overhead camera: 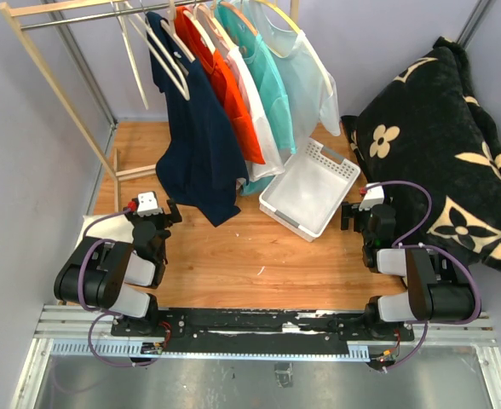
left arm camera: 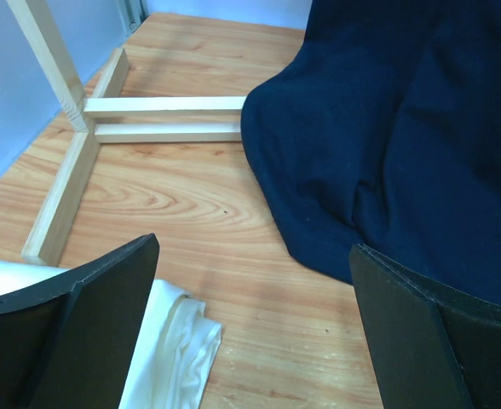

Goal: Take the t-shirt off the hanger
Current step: Pick up the hanger from the clothesline.

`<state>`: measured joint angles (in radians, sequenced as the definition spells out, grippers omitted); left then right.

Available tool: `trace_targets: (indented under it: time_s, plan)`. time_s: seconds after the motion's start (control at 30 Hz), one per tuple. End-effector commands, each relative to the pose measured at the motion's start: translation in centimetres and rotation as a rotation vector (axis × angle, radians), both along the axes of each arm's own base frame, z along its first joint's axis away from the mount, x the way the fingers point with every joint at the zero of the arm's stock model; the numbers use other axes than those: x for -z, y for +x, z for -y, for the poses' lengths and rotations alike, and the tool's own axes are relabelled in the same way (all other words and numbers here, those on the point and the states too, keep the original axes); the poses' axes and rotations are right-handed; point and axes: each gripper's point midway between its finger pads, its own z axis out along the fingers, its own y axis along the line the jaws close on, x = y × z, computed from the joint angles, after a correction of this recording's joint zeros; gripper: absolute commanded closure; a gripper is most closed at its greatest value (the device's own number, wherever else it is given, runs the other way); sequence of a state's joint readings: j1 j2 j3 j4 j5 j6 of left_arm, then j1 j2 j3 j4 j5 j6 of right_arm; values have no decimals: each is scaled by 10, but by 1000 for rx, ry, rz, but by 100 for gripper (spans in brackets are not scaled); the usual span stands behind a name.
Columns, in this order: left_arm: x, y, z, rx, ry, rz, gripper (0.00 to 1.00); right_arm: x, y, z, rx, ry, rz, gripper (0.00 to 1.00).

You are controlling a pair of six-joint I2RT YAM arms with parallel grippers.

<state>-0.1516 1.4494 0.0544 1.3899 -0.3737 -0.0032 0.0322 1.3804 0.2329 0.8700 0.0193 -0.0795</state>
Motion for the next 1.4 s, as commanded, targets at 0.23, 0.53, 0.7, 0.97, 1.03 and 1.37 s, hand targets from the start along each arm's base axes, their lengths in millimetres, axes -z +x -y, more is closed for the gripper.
trace_targets:
  time_s: [0.23,0.53,0.7,0.97,1.03,1.37]
  plan:
    - [-19,4,-7,-32,4,63,0,-20,13,13,34,-26,79,2]
    - [-18,6,-7,-31,4,57,0,-20,13,12,29,-27,79,2]
    - [-20,3,-8,-35,5,71,0,-26,11,13,37,-29,109,2]
    - [-44,-1,12,82,16,56,0,-93,-14,18,123,69,162,2]
    - [-60,-3,10,62,-47,74,0,-113,-21,17,139,109,182,2]
    - [-151,-34,28,156,-462,365,0,-209,-38,-26,-44,291,275,2]
